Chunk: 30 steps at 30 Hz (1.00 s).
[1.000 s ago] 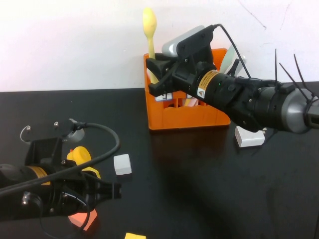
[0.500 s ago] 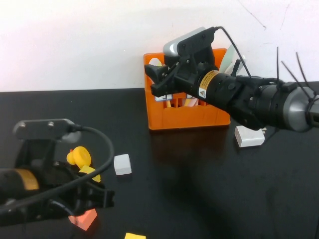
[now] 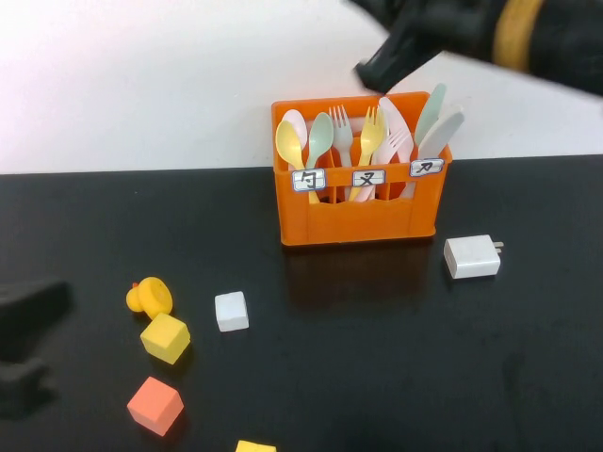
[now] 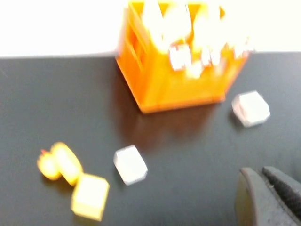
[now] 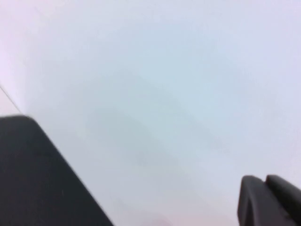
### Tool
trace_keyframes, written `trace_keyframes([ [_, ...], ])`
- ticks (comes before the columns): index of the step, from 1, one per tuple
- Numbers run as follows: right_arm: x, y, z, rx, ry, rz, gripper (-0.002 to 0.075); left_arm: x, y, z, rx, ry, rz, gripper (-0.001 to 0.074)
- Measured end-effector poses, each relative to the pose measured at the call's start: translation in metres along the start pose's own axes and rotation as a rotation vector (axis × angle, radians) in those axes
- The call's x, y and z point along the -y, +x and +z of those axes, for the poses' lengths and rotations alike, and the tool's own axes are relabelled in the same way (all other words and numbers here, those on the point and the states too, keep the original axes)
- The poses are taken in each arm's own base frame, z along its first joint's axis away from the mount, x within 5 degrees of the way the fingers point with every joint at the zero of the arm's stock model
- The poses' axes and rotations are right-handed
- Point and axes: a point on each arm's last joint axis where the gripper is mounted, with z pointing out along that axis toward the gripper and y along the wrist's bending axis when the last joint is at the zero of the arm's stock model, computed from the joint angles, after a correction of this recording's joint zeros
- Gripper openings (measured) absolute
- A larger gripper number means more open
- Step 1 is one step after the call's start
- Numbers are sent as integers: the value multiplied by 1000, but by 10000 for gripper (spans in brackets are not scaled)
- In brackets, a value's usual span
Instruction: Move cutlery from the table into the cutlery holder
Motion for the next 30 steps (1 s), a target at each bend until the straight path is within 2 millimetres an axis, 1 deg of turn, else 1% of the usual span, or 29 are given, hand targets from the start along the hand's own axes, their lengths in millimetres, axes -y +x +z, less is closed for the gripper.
trace_keyframes([
  [2, 3, -21, -26, 59, -44, 8, 8, -5, -3, -17, 84, -37, -13, -1],
  [4, 4, -35, -52, 101, -91, 8, 5, -10, -5, -32, 166, -72, -37, -1],
  [7, 2, -42, -85, 123, -113, 13, 4, -19, -2, -53, 281, -118, -64, -1],
  [9, -2, -38, -103, 113, -104, 15, 4, -26, 6, -61, 333, -144, -79, -1],
  [12, -8, -29, -129, 85, -30, -5, 2, -34, 21, -66, 371, -166, -91, -1],
  [13, -10, -23, -137, 65, 9, -24, 2, -37, 28, -66, 373, -170, -98, -1],
  [16, -9, -2, -158, -17, 173, -95, 1, -44, 46, -61, 352, -187, -115, -1],
  [18, -6, 12, -174, -84, 306, -134, 1, -48, 56, -57, 324, -207, -120, -1],
  [20, -4, 23, -187, -137, 401, -153, 0, -52, 65, -53, 283, -238, -131, -1],
  [24, -7, 36, -212, -182, 509, -163, 0, -57, 76, -45, 238, -266, -154, -1],
  [27, -11, 48, -224, -224, 565, -155, -1, -59, 83, -37, 231, -267, -135, -1],
  [30, -12, 64, -235, -325, 633, -184, -1, -60, 87, -33, 236, -258, -112, -1],
])
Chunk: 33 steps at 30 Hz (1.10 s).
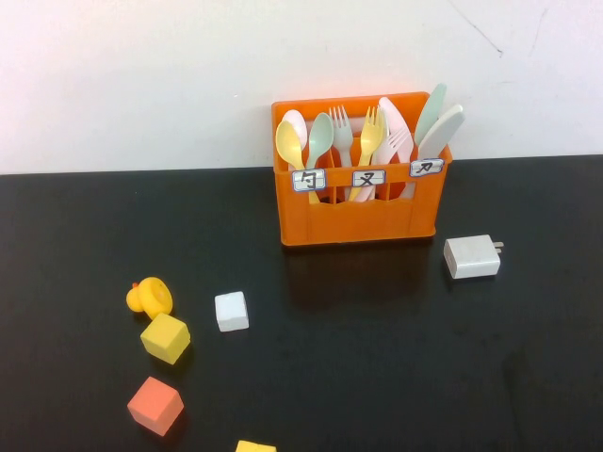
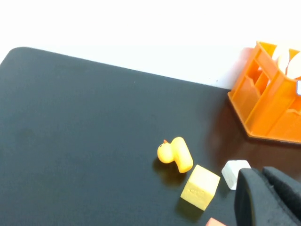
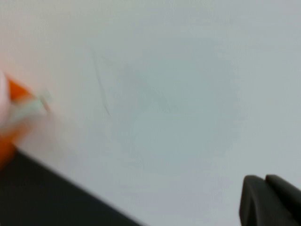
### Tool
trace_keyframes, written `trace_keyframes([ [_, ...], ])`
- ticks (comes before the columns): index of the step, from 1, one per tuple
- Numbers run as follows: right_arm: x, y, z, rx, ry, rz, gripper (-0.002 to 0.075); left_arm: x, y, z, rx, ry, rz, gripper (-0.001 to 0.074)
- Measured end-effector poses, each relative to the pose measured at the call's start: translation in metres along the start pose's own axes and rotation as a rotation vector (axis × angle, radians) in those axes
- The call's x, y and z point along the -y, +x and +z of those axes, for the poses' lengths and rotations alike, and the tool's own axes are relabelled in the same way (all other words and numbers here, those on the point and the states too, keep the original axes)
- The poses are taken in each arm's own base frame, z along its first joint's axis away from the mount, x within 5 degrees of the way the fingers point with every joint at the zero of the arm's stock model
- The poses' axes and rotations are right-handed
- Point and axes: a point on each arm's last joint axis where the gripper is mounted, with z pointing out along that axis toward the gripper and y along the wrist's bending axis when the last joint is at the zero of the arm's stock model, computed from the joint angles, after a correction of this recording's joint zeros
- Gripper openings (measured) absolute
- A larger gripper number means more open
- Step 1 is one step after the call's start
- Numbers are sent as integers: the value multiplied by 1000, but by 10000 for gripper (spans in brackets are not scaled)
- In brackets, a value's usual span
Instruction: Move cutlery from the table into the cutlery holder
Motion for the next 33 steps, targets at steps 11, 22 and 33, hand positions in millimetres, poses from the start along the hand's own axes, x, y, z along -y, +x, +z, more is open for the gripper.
trace_keyframes([
  [11, -6, 50, -21, -522, -80, -24, -2, 1, 0, 1, 10, 18, -4, -1],
  [22, -30, 37, -73, -262, -510, 159, -2, 5, 13, 8, 16, 87, 65, -1],
  [33, -41, 71, -115, -112, -500, 154, -2, 6, 15, 10, 21, 105, 100, -1],
])
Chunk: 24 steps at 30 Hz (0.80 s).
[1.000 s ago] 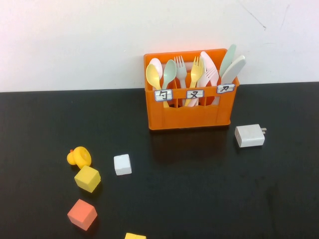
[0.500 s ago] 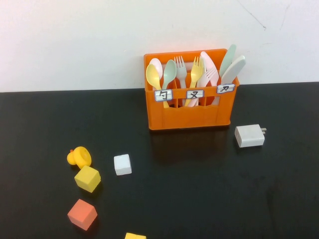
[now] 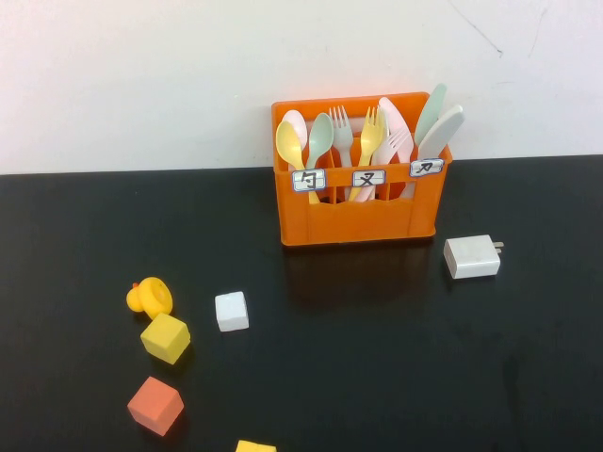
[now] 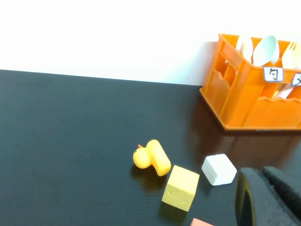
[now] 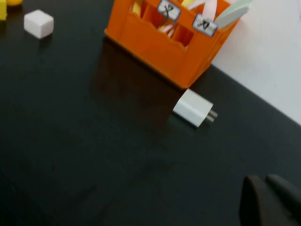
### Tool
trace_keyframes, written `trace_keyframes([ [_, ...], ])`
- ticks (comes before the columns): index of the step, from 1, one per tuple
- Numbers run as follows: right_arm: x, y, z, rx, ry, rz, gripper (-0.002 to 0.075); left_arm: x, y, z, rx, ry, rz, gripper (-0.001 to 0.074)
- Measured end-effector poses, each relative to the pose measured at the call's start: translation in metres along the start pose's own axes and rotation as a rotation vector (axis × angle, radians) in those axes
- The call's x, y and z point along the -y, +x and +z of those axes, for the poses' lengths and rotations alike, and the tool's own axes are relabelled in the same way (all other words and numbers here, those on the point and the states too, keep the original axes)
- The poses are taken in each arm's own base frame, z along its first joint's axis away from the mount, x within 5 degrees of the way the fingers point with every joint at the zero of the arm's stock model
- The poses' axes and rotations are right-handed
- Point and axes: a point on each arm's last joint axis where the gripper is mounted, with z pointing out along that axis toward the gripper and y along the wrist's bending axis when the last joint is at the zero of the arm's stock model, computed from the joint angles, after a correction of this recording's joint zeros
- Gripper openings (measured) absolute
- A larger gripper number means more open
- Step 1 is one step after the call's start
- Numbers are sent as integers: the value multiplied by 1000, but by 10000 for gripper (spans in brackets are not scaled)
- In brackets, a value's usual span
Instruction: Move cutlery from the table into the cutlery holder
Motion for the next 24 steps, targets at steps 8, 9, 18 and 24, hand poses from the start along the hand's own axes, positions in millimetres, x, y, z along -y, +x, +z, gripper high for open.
trace_keyframes([
  [8, -7, 14, 5, -32, -21, 8, -2, 0, 0, 0, 0, 0, 0, -1],
  [9, -7, 14, 5, -34, -22, 8, -2, 0, 0, 0, 0, 0, 0, -1],
  [18, -8, 15, 5, -43, -31, 13, -2, 0, 0, 0, 0, 0, 0, -1],
  [24, -8, 15, 5, -45, -32, 13, -2, -1, 3, 1, -10, -3, 3, -1],
])
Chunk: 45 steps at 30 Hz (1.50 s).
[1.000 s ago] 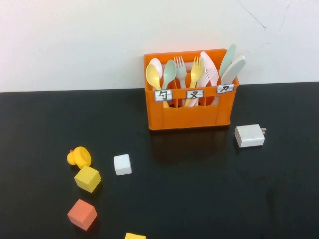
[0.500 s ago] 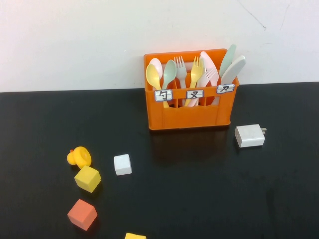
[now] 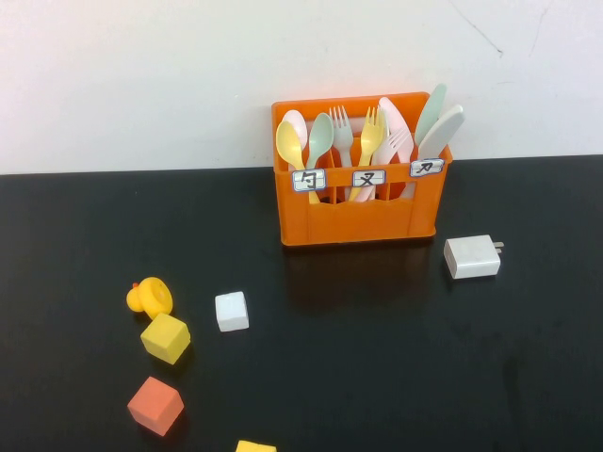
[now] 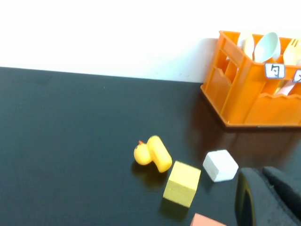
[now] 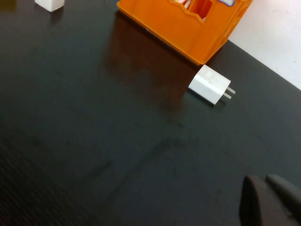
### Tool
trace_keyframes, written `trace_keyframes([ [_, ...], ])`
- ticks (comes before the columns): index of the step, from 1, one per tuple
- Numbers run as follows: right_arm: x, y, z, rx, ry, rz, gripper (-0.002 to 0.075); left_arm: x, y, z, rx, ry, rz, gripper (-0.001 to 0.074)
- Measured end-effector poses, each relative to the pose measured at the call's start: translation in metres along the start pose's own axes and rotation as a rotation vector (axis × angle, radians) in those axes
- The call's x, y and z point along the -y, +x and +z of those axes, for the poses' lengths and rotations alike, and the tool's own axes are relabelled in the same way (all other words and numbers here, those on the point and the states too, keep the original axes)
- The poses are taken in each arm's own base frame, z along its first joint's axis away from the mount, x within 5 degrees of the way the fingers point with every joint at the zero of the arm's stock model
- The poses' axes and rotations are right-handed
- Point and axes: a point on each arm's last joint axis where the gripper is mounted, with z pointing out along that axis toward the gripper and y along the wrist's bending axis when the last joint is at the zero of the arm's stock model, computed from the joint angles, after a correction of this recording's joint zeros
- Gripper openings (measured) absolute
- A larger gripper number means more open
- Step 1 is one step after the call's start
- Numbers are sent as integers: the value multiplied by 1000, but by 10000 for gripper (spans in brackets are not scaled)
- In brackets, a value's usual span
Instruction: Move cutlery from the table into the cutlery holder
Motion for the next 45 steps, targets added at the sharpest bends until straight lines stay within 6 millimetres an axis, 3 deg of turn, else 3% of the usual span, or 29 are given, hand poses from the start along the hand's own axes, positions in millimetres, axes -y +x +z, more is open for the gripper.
trace_keyframes([
  [11, 0, 0, 0, 0, 0, 0, -2, -9, 18, -1, -8, -64, -6, -1],
  [15, 0, 0, 0, 0, 0, 0, -2, -16, 31, -9, 14, -152, -184, -1],
  [20, -1, 0, 0, -2, -6, 5, -2, -22, 60, -5, -72, -264, -440, -1],
  [25, -1, 0, 0, -4, -7, 5, -2, -26, 80, 1, -100, -319, -521, -1],
  [29, -1, 1, 0, -4, -7, 5, -2, -26, 79, 4, -60, -287, -481, -1],
  [37, -1, 1, 0, -5, -9, 7, -2, -25, 77, 7, -20, -253, -170, -1],
  [45, -1, 1, 0, -5, -9, 7, -2, -22, 77, 8, -33, -217, -107, -1],
])
